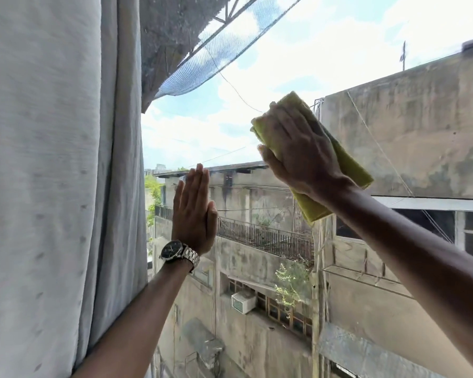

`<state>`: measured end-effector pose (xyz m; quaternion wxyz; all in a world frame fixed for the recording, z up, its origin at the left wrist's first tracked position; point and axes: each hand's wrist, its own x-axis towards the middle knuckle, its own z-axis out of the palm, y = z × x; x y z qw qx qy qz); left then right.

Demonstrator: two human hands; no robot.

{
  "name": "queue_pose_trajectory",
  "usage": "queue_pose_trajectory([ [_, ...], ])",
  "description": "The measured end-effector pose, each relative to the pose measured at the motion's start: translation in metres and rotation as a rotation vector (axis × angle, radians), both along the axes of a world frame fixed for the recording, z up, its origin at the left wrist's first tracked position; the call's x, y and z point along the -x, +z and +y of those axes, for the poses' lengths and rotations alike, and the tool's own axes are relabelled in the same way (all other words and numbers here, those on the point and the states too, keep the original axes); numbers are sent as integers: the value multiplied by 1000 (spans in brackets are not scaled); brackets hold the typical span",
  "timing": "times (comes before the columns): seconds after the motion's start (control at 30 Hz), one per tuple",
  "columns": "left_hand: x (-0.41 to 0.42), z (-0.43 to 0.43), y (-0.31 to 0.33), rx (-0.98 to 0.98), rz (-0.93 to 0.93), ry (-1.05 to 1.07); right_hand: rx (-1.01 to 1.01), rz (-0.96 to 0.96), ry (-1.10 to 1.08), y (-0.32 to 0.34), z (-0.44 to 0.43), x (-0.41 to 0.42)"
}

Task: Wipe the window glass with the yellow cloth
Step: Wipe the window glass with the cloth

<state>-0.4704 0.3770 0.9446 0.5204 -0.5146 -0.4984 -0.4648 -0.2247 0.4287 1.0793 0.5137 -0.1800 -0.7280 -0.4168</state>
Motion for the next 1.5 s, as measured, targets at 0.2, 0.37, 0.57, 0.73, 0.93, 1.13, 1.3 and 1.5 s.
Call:
queue_pose_trajectory([
  [0.2, -4, -5, 0, 24, -1, 20, -124, -532, -20, -120, 3, 9],
  [0.37, -5, -5, -1, 11, -4, 6, -150, -336, -27, -56, 10, 0],
  [0.57, -4, -7, -3, 10, 11, -1, -35, -181, -14, -70, 3, 10],
  [0.73, 0, -4, -3, 18, 1, -11, -195, -608, -143, -148, 36, -65],
  [0.93, -12, -6, -2, 8, -55, -14, -62, -131, -190, -48, 40, -83],
  [1.13, -53, 8, -21, -25, -235, -43, 19, -47, -136, -78, 22, -39],
  [1.3, -46, 9, -23, -30, -202, -5, -45, -531, -155, -177, 35, -82],
  [1.5, -45, 12, -21, -65, -199, 2, -85, -451, -243, -100, 60, -153],
])
